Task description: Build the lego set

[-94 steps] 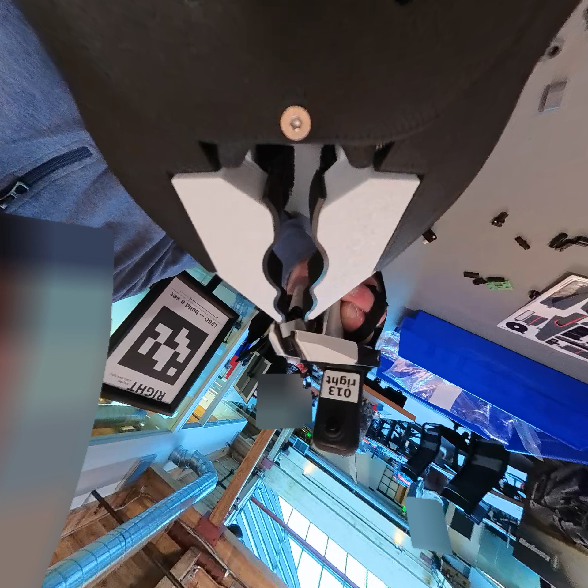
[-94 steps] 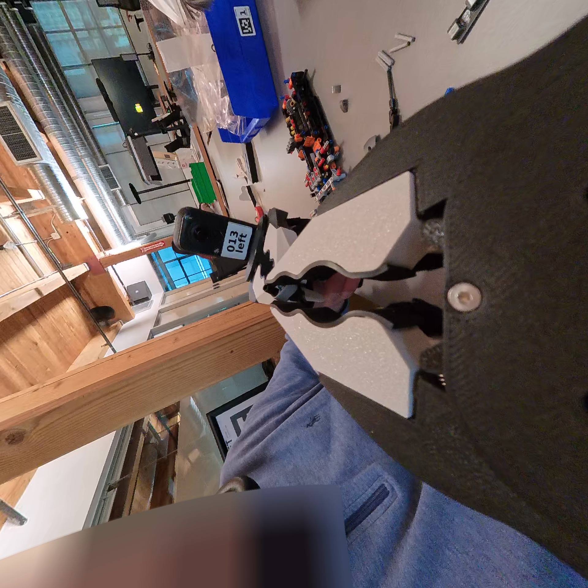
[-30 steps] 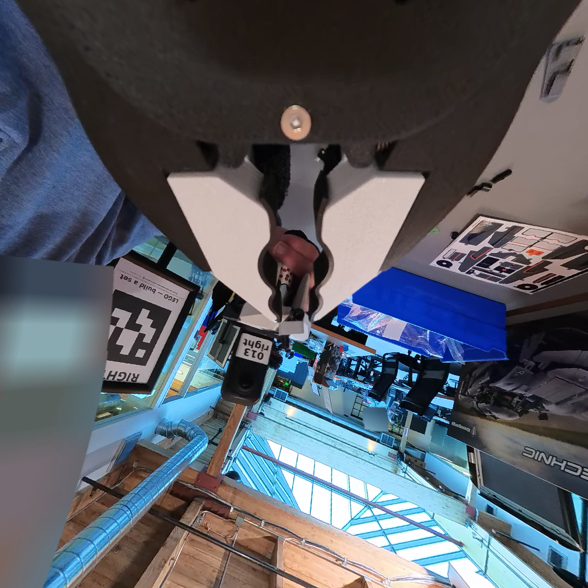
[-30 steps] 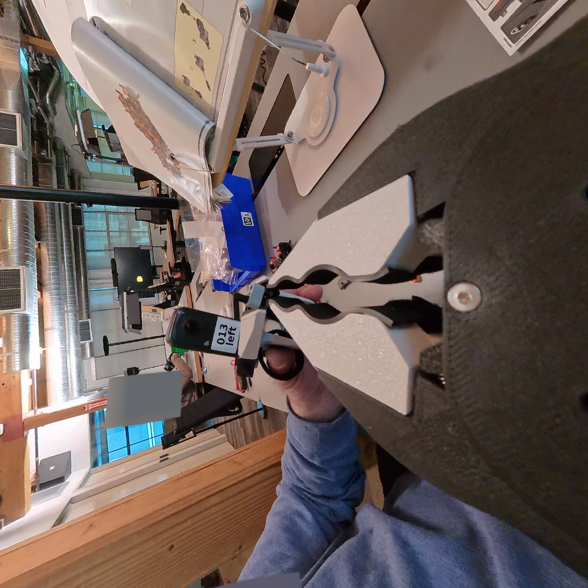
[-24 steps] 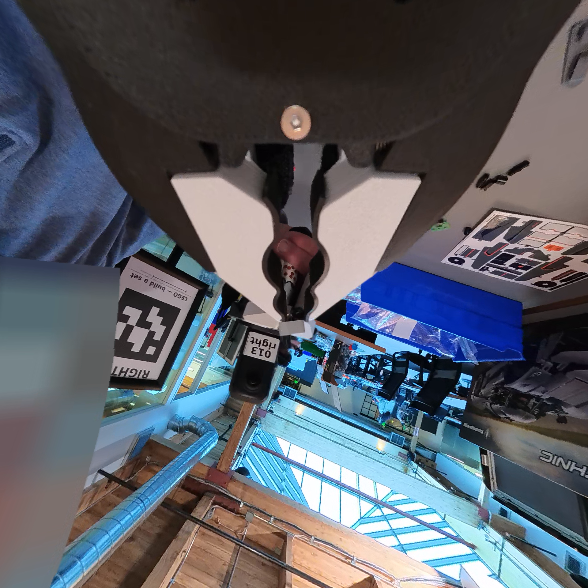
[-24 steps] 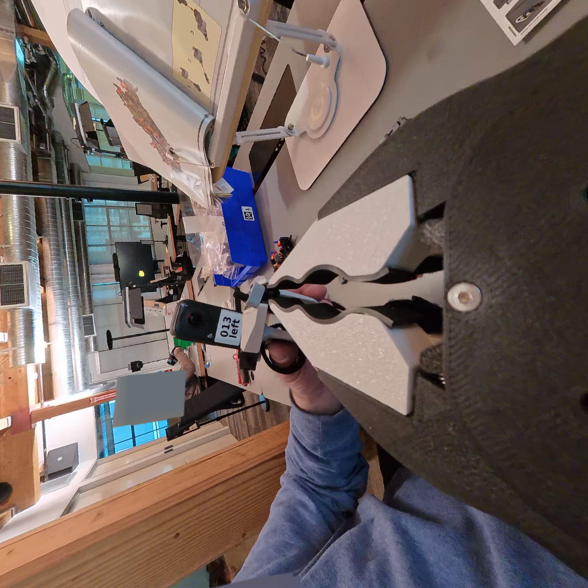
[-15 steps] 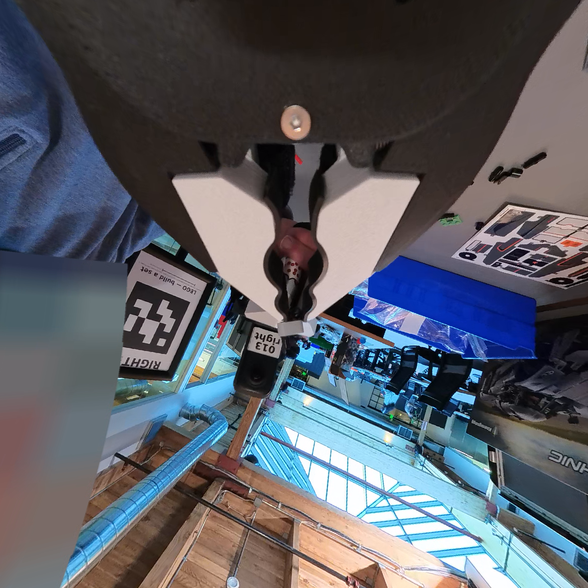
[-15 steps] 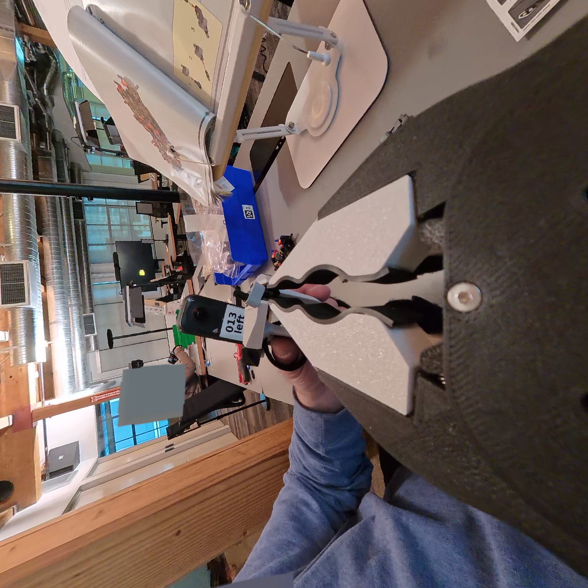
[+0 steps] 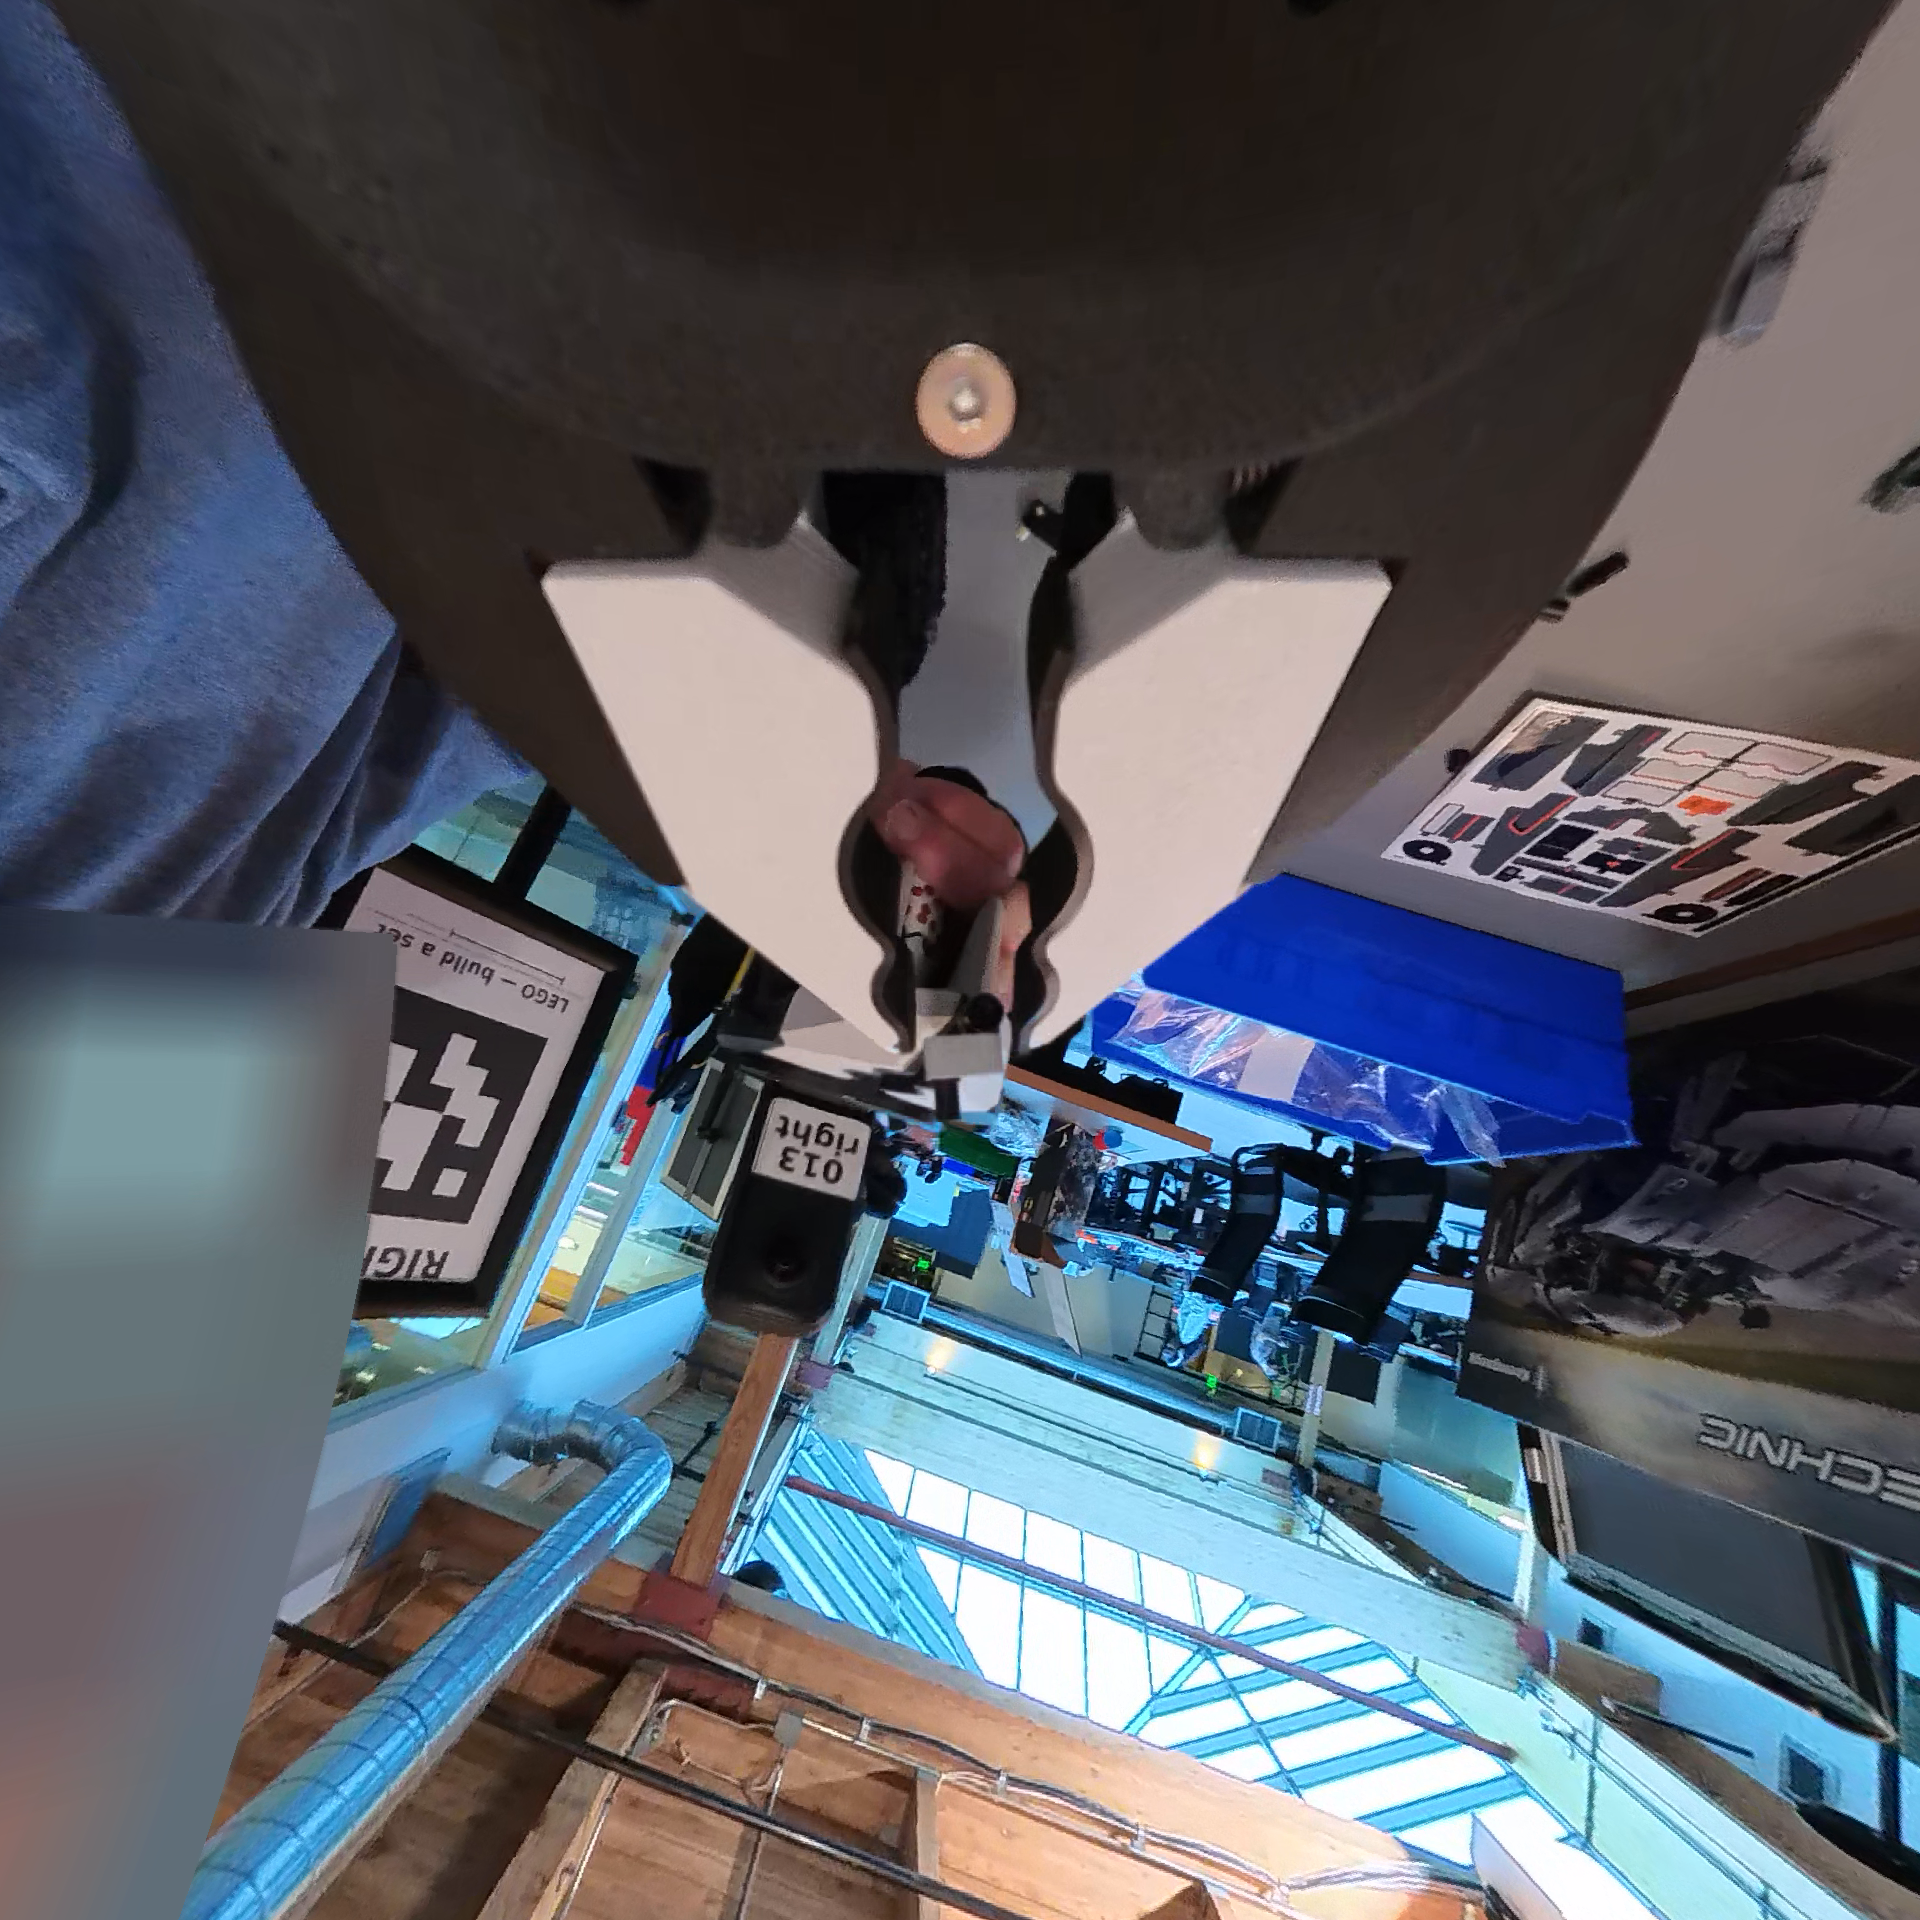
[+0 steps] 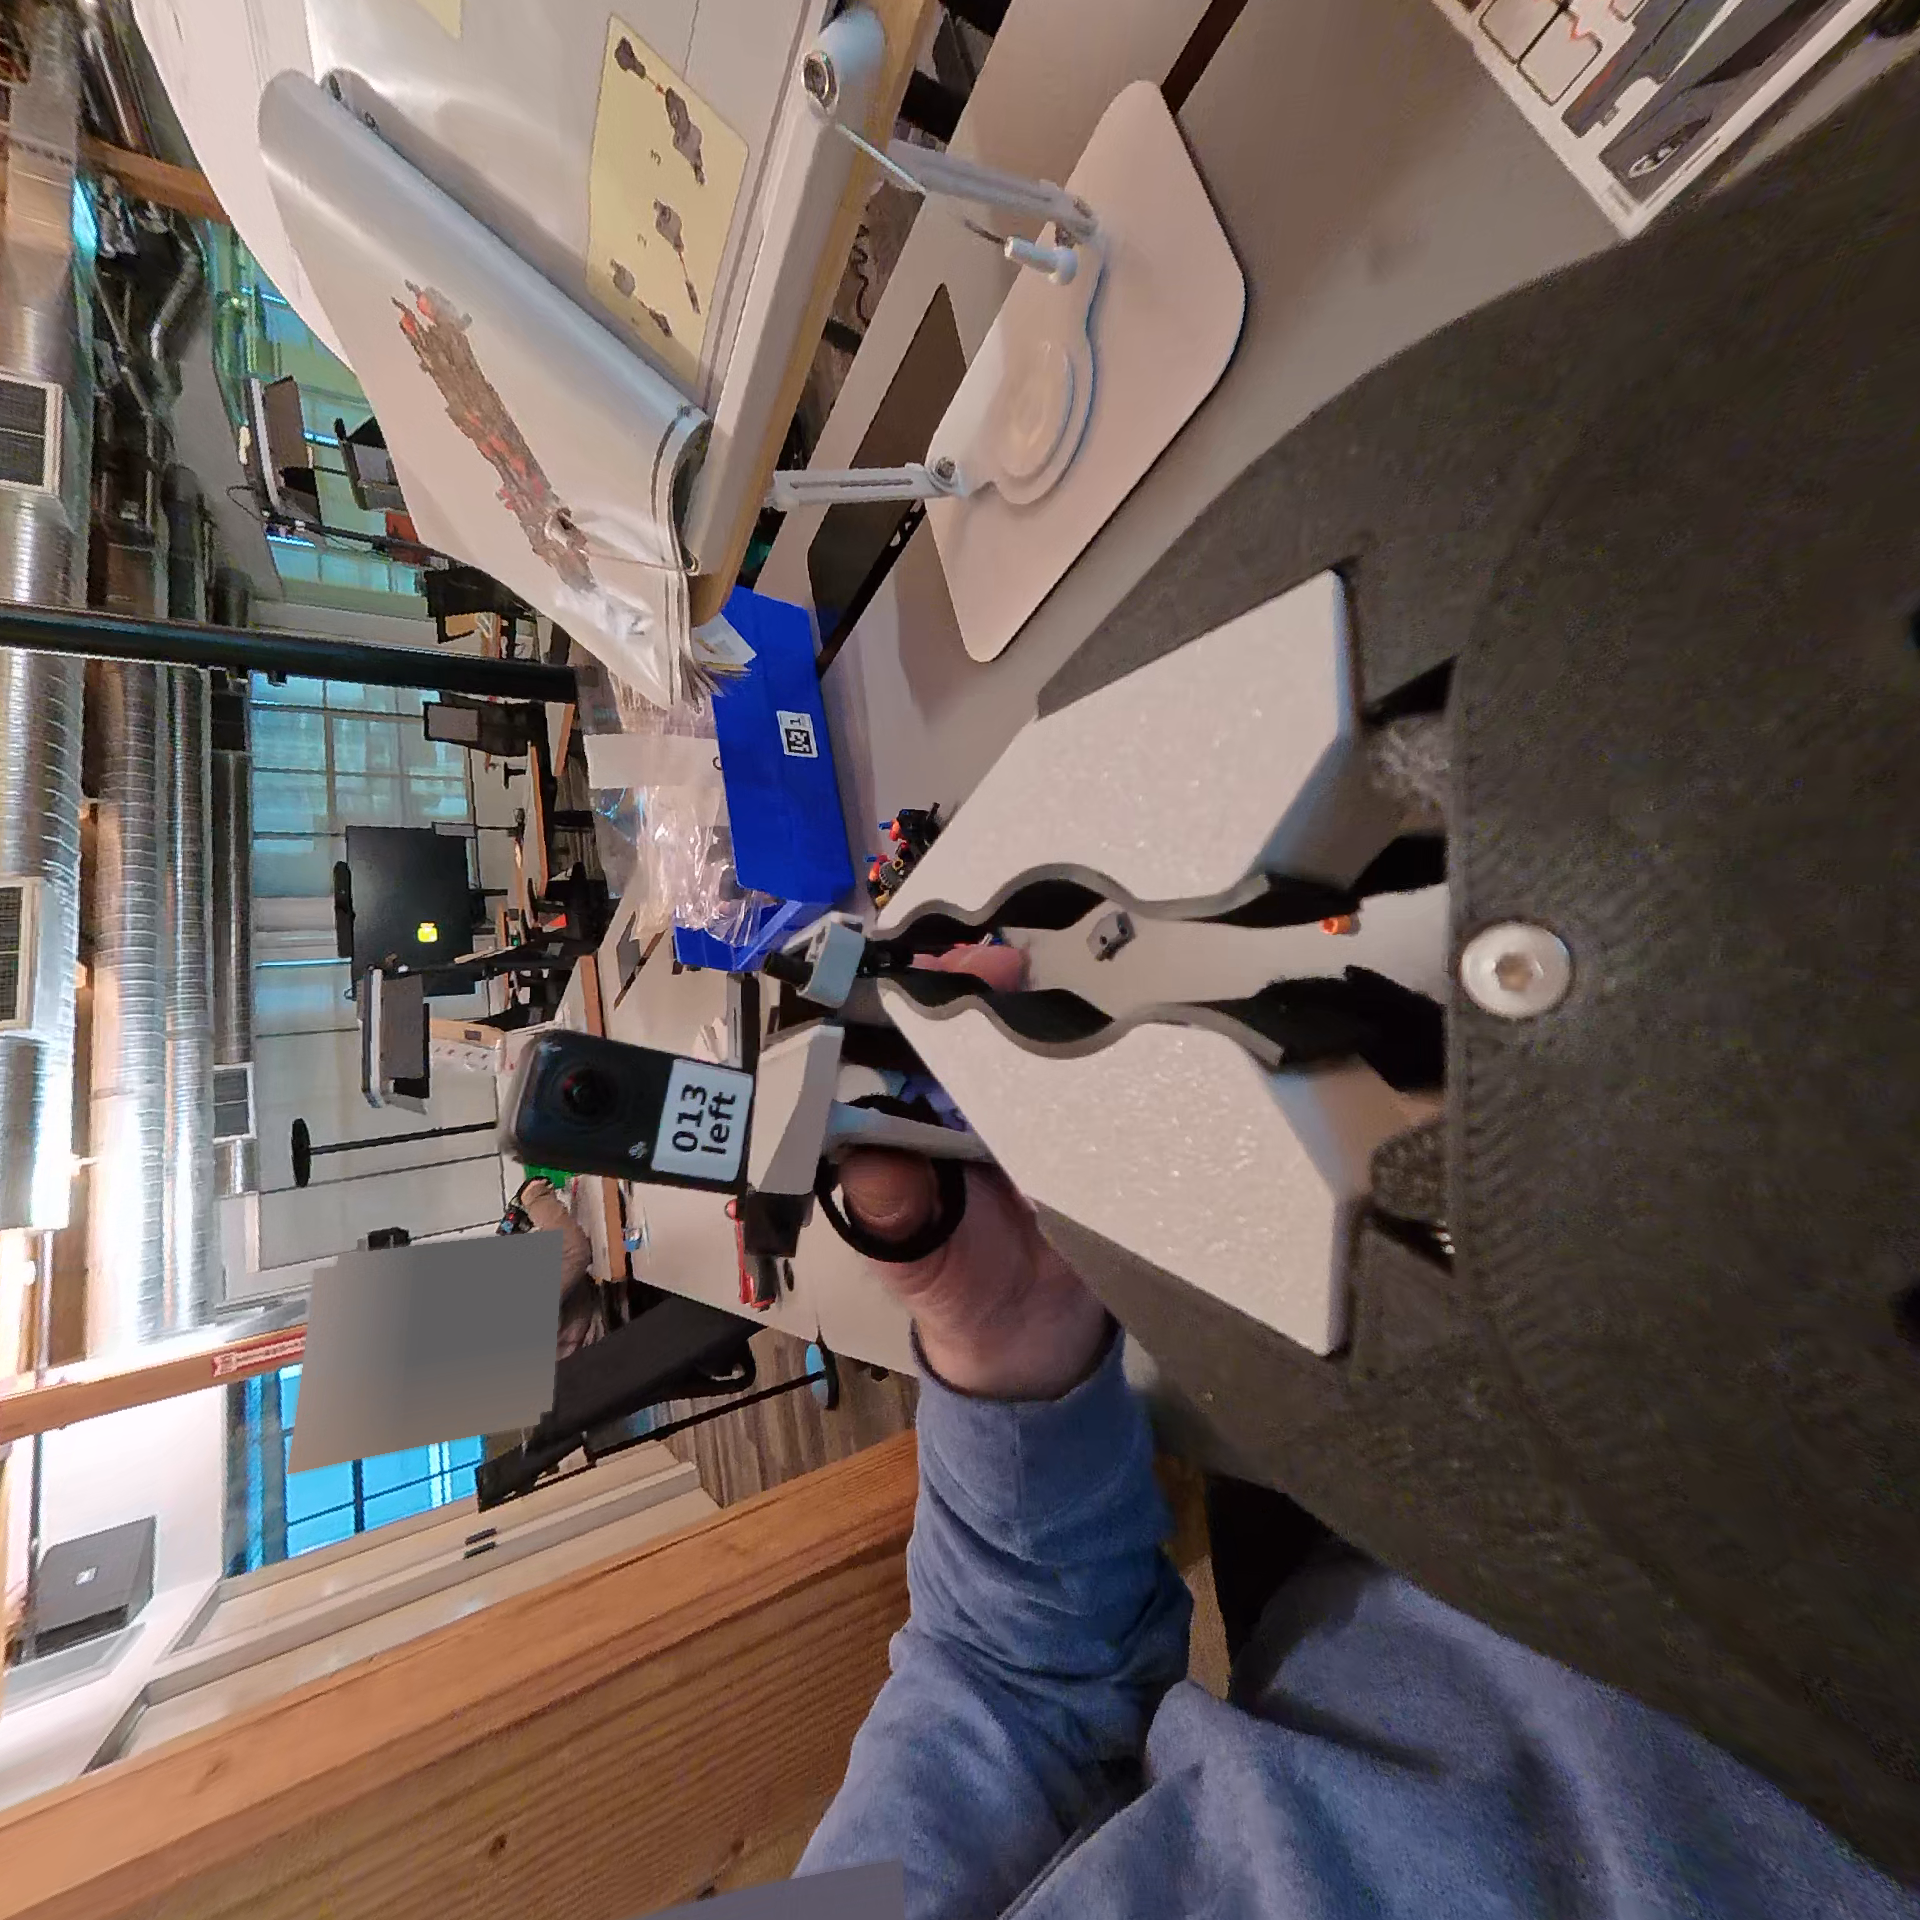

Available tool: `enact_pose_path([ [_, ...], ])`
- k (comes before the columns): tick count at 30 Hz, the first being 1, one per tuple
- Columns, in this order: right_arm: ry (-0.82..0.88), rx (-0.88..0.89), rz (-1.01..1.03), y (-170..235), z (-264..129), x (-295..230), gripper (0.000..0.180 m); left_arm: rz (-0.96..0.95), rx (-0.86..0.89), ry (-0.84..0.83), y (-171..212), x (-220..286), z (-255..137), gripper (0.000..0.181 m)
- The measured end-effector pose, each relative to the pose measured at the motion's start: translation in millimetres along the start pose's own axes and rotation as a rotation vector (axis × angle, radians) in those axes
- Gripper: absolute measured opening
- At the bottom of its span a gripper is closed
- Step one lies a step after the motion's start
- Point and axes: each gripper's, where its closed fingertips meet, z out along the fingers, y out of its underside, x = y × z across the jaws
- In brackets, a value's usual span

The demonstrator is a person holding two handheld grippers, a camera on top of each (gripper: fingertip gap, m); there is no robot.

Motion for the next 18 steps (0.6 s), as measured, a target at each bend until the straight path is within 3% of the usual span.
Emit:
enact_pose_path([
  [8,0.033,-0.147,-0.075,30,-16,-13,0.002,0.183,-0.293,-0.117,21,-1,-20,0.017],
  [12,0.046,-0.239,-0.081,63,-31,-27,0.002,0.289,-0.583,-0.136,61,9,-46,0.017],
  [18,0.022,-0.291,-0.021,103,-42,-45,0.002,0.345,-0.849,-0.151,140,20,-73,0.019],
])
